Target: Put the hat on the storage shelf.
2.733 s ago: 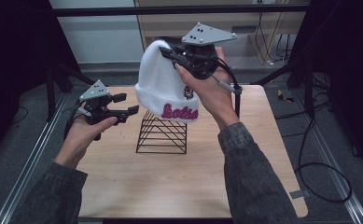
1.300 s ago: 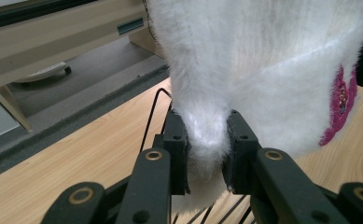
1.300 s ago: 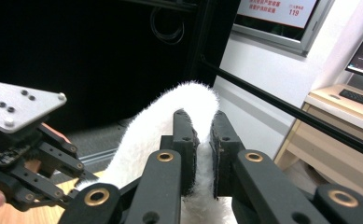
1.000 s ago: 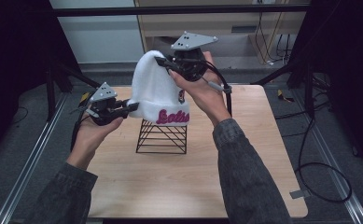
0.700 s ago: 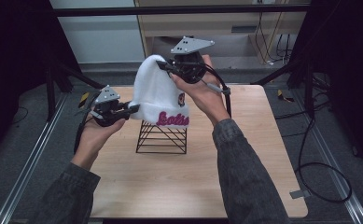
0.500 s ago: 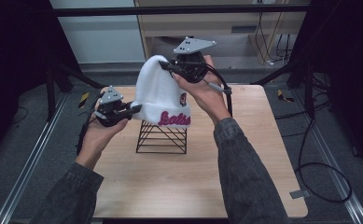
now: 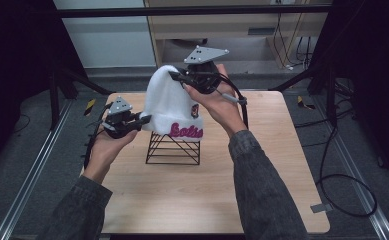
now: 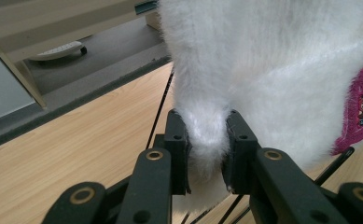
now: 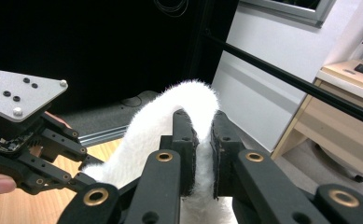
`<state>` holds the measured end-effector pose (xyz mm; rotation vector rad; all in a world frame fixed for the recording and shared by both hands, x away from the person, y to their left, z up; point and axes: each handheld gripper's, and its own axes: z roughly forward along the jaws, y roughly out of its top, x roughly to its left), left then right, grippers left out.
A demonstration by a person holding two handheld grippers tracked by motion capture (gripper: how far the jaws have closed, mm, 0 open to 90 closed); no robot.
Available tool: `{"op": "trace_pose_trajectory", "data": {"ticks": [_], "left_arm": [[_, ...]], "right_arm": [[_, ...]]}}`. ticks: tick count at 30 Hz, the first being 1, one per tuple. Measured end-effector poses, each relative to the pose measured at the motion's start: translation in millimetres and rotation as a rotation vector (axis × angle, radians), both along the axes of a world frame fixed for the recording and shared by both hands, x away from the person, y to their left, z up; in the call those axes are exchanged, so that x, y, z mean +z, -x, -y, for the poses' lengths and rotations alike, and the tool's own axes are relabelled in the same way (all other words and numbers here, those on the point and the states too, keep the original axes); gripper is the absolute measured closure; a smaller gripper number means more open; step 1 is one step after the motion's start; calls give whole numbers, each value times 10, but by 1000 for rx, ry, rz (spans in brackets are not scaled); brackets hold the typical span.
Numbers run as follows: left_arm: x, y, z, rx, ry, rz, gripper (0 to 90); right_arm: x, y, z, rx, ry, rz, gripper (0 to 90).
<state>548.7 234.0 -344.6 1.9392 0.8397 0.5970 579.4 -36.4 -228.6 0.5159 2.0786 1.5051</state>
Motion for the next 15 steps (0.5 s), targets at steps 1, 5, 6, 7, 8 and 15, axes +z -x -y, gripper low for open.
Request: {"op": "trace_pose_trajectory", "data": {"ticks": [1, 5, 6, 7, 8, 15], "left_arm": [[-10, 6, -10, -2, 1, 0, 742], [-35, 25, -38, -3, 5, -4, 742], [-36, 29, -41, -4, 4, -4, 742], [-36, 34, -41, -5, 3, -3, 742], [-34, 39, -42, -5, 0, -1, 742], [-59, 66, -65, -6, -12, 3, 743]], "right_arm": [[-8, 4, -3, 2, -1, -3, 833], [-35, 20, -8, 7, 1, -9, 832], [-38, 24, -10, 9, 0, -10, 832], [-41, 27, -13, 9, -2, -9, 832], [-41, 31, -16, 10, -3, -8, 832], [-45, 85, -39, 27, -1, -13, 831]]}}
